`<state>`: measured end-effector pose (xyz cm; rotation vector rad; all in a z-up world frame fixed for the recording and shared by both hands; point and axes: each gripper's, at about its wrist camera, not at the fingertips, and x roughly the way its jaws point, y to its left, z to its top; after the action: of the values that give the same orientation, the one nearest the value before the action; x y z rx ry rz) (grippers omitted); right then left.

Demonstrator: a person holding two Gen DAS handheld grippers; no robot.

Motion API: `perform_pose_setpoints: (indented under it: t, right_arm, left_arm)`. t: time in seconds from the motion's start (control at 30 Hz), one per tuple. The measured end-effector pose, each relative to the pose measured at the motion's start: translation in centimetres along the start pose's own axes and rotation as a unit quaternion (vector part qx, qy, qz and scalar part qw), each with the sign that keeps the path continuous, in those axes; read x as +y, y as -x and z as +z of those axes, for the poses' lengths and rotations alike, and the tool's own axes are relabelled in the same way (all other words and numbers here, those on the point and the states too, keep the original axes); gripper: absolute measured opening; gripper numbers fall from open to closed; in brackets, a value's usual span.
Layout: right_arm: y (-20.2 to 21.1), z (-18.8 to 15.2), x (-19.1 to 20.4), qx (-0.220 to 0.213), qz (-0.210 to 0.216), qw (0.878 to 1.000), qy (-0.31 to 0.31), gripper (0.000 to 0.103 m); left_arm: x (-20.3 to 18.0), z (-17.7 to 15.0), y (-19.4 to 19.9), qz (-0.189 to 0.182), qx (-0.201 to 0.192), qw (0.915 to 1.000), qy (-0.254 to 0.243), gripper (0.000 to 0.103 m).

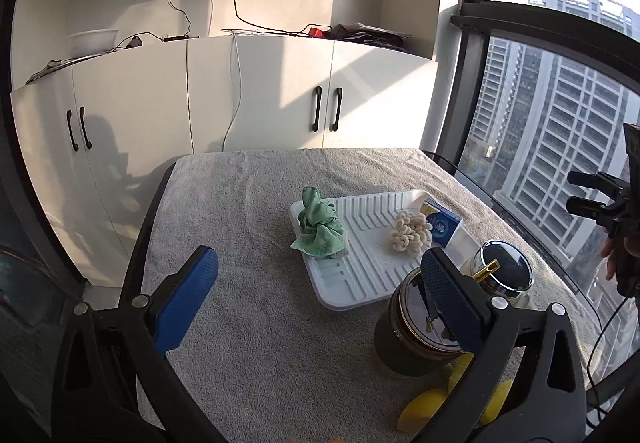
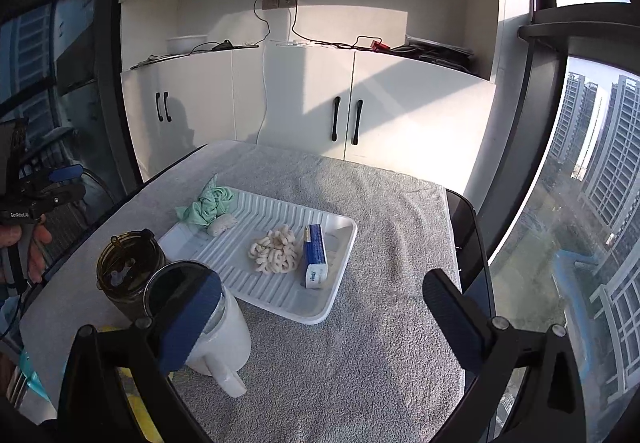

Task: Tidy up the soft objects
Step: 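Move both open grippers back toward the remaining soft items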

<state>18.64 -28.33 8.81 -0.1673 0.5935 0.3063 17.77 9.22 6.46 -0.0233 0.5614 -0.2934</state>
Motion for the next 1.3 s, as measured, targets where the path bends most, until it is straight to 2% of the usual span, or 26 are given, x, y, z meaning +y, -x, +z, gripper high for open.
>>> perform_pose_setpoints:
  t: [0.27,0.6,0.87,1.03,1.13,1.3]
  right_arm:
    - [3.7,-1.8,1.3,-0.021,0.005,1.000,-0.010,0.103]
    - [6.9,-7.8,4.2,-0.022,0.023,0.998,-0.049,0.103]
    - [9.0,-13.0,9.2,-0.017,0.029,0.998,-0.052,0.103]
    - [8.7,-14.9,13.0,-0.013,0.042,0.998,-0.035,0.103]
    - [7.5,-15.3,15.1,-0.001,0.034,0.999,-0.004,0.097]
    - [4.4,-15.7,16.1,0.039,0.050,0.998,-0.011,0.083]
  left_arm:
    - [-1.3,-3.7,2.7,0.016,0.019,0.9997,0.000,0.103]
    - [-3.2,-9.9,6.3,0.030,0.046,0.9984,0.017,0.103]
    - [-7.4,-15.0,7.5,0.019,0.086,0.9960,0.012,0.103]
    - [-9.5,-17.2,7.1,0.042,0.094,0.9946,0.000,0.103]
    - [-9.9,-17.8,6.2,0.051,0.103,0.9934,0.000,0.103]
    - [-9.5,-18.3,4.7,0.061,0.124,0.9903,0.017,0.103]
